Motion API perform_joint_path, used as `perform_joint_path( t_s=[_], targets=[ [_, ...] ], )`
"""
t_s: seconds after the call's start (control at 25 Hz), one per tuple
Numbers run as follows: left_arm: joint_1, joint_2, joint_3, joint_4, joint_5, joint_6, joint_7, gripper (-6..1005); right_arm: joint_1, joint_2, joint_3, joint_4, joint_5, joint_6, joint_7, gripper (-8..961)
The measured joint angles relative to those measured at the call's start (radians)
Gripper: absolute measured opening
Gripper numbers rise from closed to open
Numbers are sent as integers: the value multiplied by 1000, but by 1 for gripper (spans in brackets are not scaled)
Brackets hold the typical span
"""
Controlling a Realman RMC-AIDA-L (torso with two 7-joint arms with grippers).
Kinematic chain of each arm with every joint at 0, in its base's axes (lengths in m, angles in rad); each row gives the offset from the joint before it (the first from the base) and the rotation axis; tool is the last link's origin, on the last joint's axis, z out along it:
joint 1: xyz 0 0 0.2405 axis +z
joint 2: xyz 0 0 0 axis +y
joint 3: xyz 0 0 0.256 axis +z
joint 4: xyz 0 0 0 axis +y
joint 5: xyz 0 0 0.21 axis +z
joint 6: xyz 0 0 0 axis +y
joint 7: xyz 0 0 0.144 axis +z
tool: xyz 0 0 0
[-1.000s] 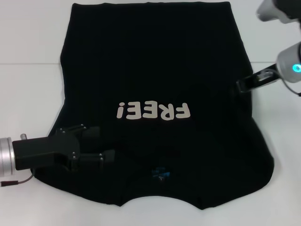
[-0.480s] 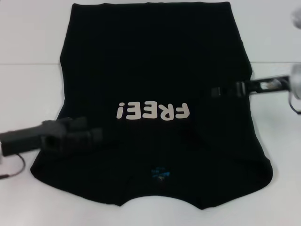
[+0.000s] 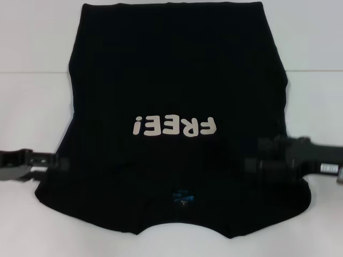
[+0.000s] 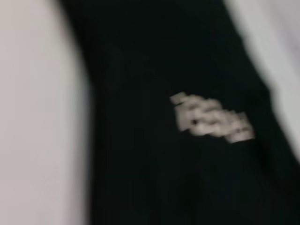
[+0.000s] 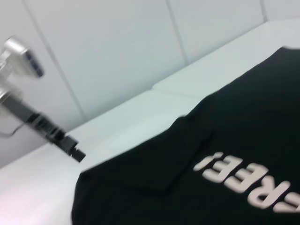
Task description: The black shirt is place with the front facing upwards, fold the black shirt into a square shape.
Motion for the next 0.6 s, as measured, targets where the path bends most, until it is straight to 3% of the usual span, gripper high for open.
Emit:
perform_joint_path(
  t_s=[0.28, 0.6],
  targets=[
    [-68, -7, 3, 10, 237, -47, -128, 902, 2, 15, -3, 41, -49, 5, -41, 879],
    [-76, -23, 35, 2, 253, -111, -137, 899, 5, 17, -3, 42, -52, -3, -38, 878]
  ],
)
